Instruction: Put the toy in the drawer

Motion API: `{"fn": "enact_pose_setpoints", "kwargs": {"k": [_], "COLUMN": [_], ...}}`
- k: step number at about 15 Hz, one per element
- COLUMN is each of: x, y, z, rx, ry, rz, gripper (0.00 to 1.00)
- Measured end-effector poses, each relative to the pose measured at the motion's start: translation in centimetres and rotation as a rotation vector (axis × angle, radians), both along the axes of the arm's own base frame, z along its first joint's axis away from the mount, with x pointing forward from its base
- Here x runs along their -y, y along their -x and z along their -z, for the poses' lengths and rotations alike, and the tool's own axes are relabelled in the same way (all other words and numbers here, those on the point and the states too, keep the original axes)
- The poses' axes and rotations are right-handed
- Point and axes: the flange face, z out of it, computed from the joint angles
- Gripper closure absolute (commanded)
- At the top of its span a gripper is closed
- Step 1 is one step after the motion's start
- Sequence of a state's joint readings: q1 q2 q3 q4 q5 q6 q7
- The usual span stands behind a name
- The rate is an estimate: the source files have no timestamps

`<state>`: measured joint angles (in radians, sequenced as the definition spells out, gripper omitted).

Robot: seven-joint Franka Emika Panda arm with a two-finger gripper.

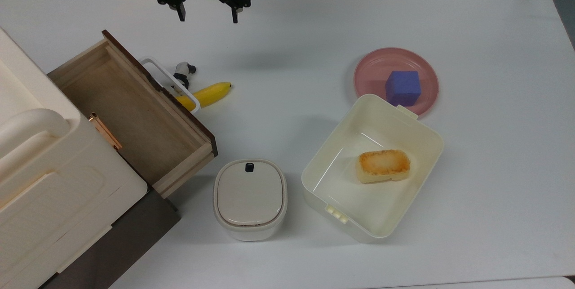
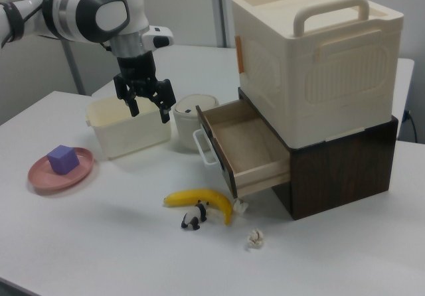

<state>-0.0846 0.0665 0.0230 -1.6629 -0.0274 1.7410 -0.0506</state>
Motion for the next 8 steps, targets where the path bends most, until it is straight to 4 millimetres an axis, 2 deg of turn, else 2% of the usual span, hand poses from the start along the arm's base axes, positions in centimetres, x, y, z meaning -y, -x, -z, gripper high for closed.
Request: {"fn": "enact_pose_setpoints", "kwargs": {"k": [8], "x": [0.99], "y": [0.33], "z": [0.02], "rx": [-0.022], "ry": [-0.001], "rz": [0.018], "gripper": [0.0]}}
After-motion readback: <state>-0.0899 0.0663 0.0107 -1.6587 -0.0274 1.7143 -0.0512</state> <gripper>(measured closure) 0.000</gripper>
